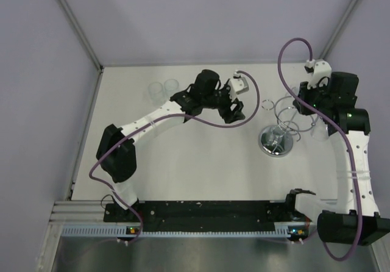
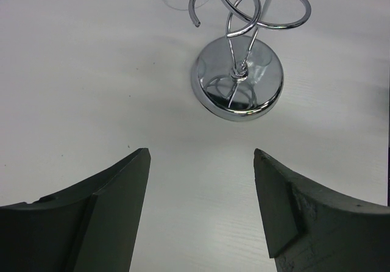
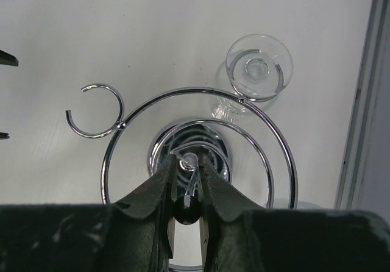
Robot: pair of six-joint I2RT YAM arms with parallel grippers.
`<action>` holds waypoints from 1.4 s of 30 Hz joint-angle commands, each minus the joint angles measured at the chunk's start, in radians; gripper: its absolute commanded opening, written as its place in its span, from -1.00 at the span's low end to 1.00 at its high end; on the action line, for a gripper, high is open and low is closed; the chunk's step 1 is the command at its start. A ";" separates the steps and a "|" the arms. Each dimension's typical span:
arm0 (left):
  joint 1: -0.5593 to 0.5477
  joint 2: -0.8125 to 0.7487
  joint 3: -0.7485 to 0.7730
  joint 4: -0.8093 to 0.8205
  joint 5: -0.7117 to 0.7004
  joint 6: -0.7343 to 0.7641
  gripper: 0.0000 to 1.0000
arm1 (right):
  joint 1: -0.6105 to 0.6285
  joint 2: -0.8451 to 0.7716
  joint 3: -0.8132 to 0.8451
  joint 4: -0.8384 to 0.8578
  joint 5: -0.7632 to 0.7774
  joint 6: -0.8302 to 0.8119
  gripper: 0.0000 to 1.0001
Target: Take the wine glass off the wine glass rack
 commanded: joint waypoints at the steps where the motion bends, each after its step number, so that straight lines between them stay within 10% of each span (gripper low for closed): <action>1: 0.013 -0.069 -0.018 0.001 -0.014 0.015 0.47 | 0.009 0.013 0.066 0.082 -0.074 0.023 -1.00; 24: 0.100 -0.293 -0.302 -0.006 -0.126 0.044 0.47 | 0.250 0.243 0.334 0.192 -0.096 0.038 -1.00; 42: 0.151 -0.350 -0.372 -0.003 -0.117 0.041 0.47 | 0.382 0.410 0.491 0.286 0.204 0.133 -1.00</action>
